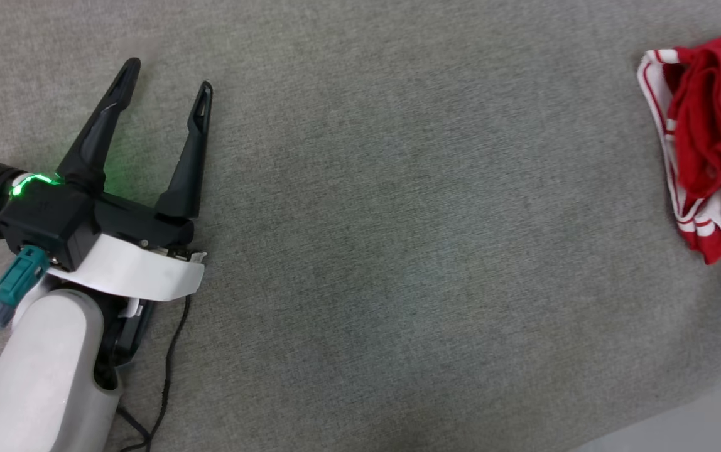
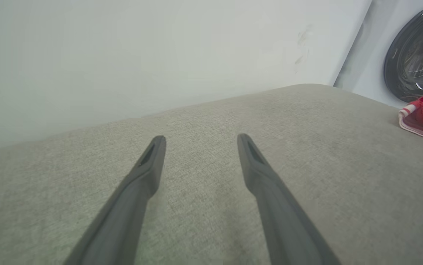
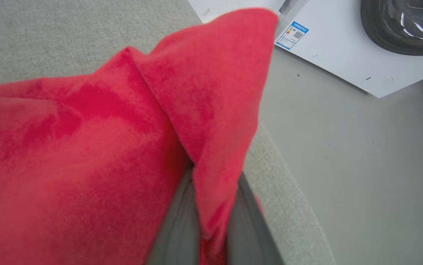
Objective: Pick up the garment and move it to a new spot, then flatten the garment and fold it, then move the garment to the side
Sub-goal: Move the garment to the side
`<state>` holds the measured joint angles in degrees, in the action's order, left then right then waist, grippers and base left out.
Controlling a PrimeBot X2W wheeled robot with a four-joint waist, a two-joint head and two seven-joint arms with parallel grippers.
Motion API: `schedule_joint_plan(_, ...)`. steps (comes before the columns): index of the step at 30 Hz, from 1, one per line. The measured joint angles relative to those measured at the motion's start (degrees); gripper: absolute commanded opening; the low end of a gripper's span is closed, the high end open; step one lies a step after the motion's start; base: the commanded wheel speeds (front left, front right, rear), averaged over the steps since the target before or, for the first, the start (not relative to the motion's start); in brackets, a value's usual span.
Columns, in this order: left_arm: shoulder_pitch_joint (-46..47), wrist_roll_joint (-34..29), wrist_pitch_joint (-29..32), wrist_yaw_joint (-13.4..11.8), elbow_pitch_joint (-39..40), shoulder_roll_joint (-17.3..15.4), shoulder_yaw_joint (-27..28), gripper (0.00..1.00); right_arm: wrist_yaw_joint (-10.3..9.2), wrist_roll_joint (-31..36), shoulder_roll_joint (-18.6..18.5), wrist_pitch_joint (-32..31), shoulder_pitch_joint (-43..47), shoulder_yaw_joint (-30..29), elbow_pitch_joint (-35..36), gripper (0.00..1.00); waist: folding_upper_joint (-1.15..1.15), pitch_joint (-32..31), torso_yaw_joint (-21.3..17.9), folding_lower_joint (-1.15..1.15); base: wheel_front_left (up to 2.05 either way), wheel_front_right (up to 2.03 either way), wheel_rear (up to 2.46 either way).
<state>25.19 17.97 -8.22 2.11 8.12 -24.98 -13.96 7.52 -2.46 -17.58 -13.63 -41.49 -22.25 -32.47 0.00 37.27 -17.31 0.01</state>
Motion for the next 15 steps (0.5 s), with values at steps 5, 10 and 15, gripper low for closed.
schedule_joint_plan(5, 0.0, 0.2, 0.0, 0.0, -0.1, -0.5, 0.1, 1.0, 0.0, 5.5, 1.8, 5.7, -1.0, -2.8, -1.9, 1.0, 0.0, 0.2, 0.1, 0.0, 0.0, 0.0, 0.0)
schedule_joint_plan(10, -1.5, 1.2, -1.4, -0.2, -3.2, 0.9, -0.8, 1.0, 0.0, 9.4, 2.1, 12.1, -0.3, -3.0, -2.9, 1.0, 0.0, -4.0, 0.1, -0.01, 0.0, 0.0, 0.0)
schedule_joint_plan(15, -5.2, 2.5, -3.3, -1.4, -6.7, 3.2, -1.1, 1.0, 0.0, 8.3, 1.0, 14.6, 4.1, 1.4, -2.5, 1.0, 0.0, -9.7, 0.5, -0.01, 0.0, 0.0, 0.0)
